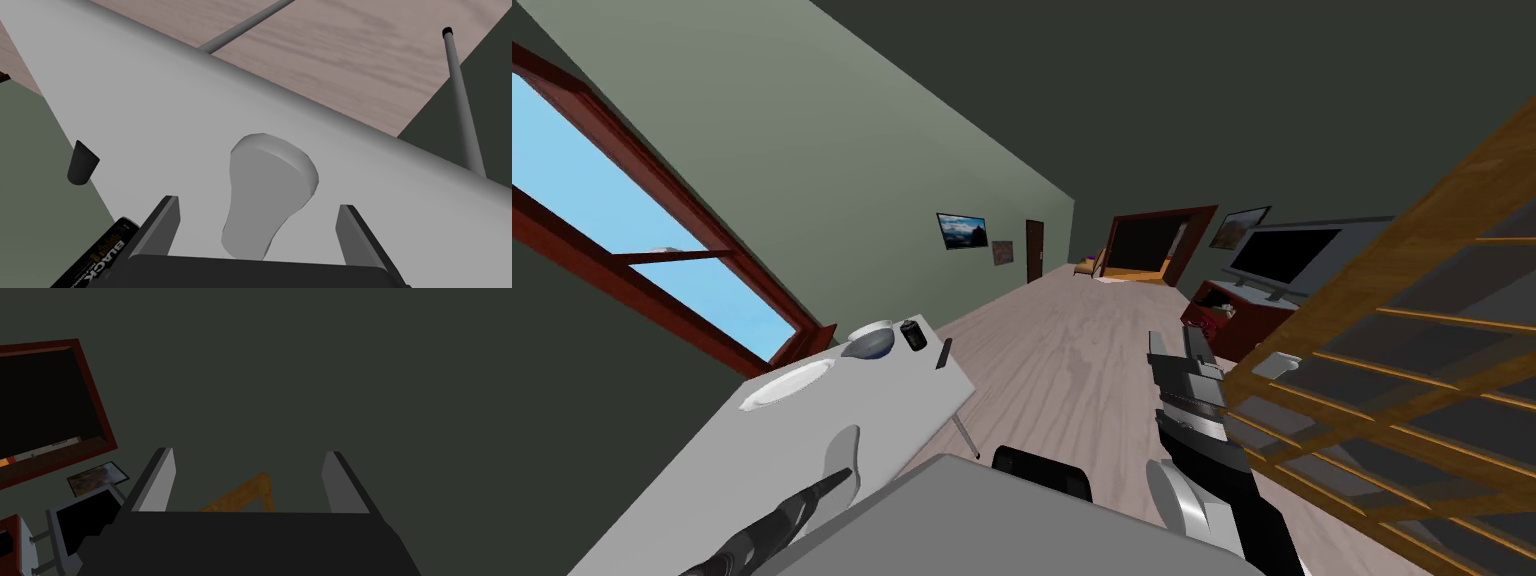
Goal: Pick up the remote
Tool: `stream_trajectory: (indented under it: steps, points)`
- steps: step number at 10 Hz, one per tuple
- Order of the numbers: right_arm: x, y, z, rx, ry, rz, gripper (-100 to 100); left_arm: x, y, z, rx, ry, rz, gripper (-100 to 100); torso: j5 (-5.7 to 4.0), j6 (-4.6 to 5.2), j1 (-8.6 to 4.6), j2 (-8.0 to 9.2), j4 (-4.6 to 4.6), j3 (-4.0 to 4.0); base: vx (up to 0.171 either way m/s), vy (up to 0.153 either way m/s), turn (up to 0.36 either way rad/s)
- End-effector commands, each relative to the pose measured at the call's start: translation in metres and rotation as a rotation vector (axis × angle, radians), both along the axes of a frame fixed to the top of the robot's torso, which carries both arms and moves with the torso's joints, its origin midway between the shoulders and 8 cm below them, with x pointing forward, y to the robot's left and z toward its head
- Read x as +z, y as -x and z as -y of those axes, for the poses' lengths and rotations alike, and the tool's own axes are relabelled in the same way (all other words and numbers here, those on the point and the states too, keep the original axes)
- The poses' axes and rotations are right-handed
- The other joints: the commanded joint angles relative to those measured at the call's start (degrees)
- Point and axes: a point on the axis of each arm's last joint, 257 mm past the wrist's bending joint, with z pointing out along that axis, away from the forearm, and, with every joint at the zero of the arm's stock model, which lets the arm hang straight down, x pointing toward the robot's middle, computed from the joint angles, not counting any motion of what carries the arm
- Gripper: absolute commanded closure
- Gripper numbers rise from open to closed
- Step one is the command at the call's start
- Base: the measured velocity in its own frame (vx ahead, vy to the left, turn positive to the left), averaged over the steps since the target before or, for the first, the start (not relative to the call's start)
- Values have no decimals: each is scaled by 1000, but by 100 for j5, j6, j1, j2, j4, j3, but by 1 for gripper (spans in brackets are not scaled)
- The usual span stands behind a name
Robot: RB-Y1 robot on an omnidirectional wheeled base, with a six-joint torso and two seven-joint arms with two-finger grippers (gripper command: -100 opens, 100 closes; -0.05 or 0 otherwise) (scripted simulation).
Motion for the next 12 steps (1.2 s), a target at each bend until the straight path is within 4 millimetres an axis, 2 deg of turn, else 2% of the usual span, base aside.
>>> stream_trajectory:
  steps: [1,2,3,6,7,12]
  points:
    - [0,0,0,0,0,0,0,-4,12,-3,-3,10,-61,-100,0,0,0,0,0,0,4,32,-174]
    - [0,0,0,0,0,0,0,-6,24,-7,10,17,-102,-100,-1,4,-3,0,0,0,1,48,-293]
    - [0,0,0,0,0,0,0,-6,22,-6,-4,19,-108,-100,0,4,2,0,-1,-1,-2,47,-107]
    - [0,0,0,0,0,0,0,-11,50,-14,11,44,-228,-100,0,3,1,-2,-1,-1,1,44,-245]
    - [0,0,0,0,0,0,0,-11,49,-13,3,44,-231,-100,0,3,3,-3,-1,-2,-3,41,-90]
    - [0,0,0,0,0,0,0,-14,81,-19,13,75,-383,-100,0,-1,0,-5,-1,-3,0,38,-184]
